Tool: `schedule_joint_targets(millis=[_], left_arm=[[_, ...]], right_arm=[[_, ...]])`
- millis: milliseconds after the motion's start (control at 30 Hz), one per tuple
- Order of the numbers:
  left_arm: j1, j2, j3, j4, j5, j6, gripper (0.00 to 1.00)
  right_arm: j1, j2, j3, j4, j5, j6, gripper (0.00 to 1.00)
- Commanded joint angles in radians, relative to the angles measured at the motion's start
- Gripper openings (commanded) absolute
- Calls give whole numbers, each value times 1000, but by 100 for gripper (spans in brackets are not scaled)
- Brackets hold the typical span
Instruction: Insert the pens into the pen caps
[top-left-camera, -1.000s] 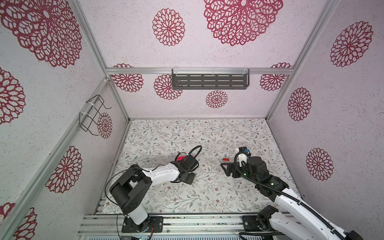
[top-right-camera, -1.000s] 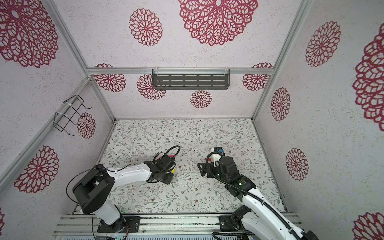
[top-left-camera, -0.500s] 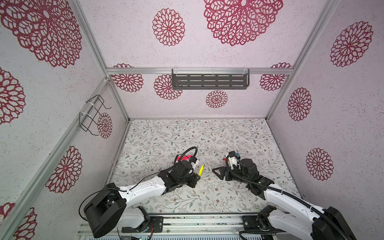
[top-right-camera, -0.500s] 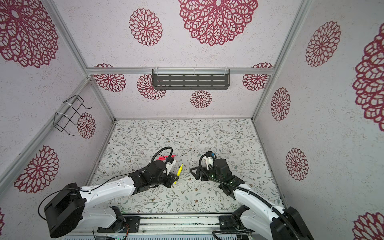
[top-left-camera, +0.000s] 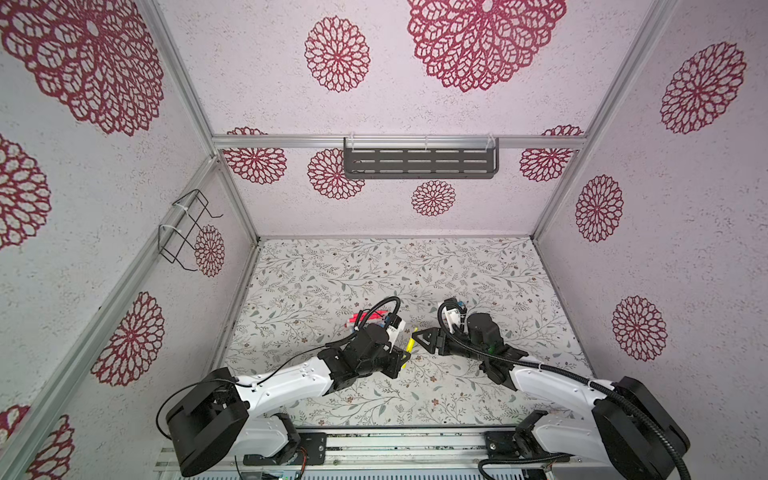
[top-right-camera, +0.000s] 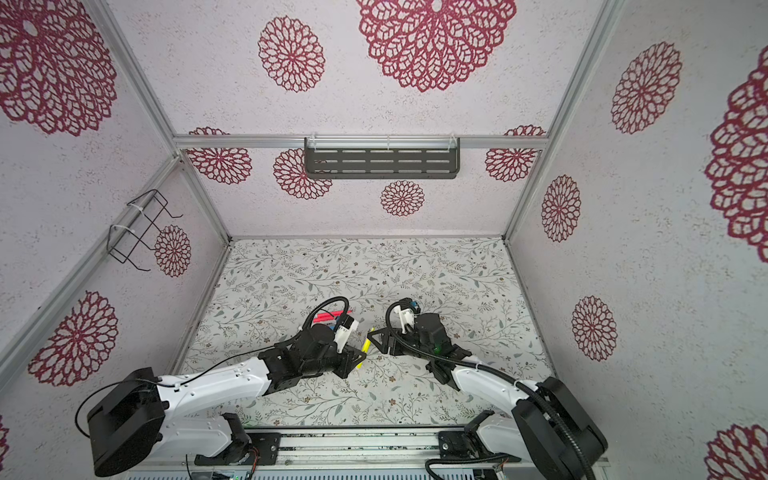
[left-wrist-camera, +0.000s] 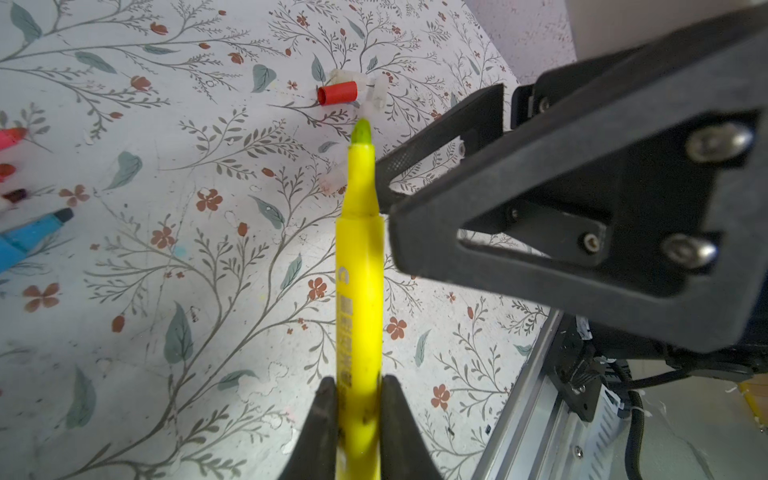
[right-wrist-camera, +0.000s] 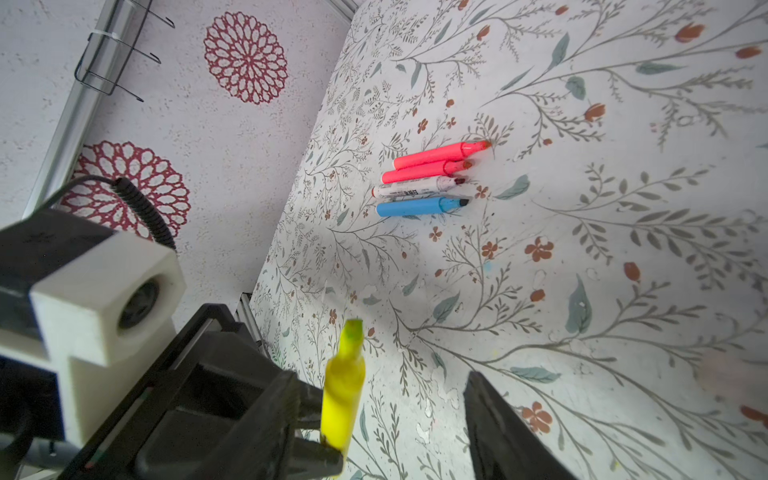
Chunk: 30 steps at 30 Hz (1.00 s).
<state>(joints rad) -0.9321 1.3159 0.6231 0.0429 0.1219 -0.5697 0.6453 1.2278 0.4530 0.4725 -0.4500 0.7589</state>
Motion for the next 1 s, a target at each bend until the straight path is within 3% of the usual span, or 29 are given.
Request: schedule_joint_targets(millis=[0, 333, 567, 667, 700, 800, 833, 967], left_arm=[[-15, -12, 7, 38, -7, -10, 11], [-24, -10, 18, 52, -20, -10, 11], [-24, -7, 20, 63, -39, -10, 11], [-24, -7, 22, 65, -41, -13, 12], [-25, -5, 25, 63, -42, -18, 14], [-24, 3, 37, 37, -65, -24, 38], [-24, 5, 37, 34, -73, -24, 41], [-24, 2, 35, 37, -83, -27, 43]], right_arm=[[14, 8, 35, 79, -19, 21, 62], [36, 45, 36, 119, -28, 45, 44], [47, 52, 30, 139, -33, 63, 21], [49, 50, 29, 143, -34, 68, 17], [50, 49, 29, 143, -33, 69, 15], [50, 42, 29, 150, -32, 73, 14], [51, 38, 27, 152, -32, 76, 13], [51, 28, 23, 163, -30, 85, 12]])
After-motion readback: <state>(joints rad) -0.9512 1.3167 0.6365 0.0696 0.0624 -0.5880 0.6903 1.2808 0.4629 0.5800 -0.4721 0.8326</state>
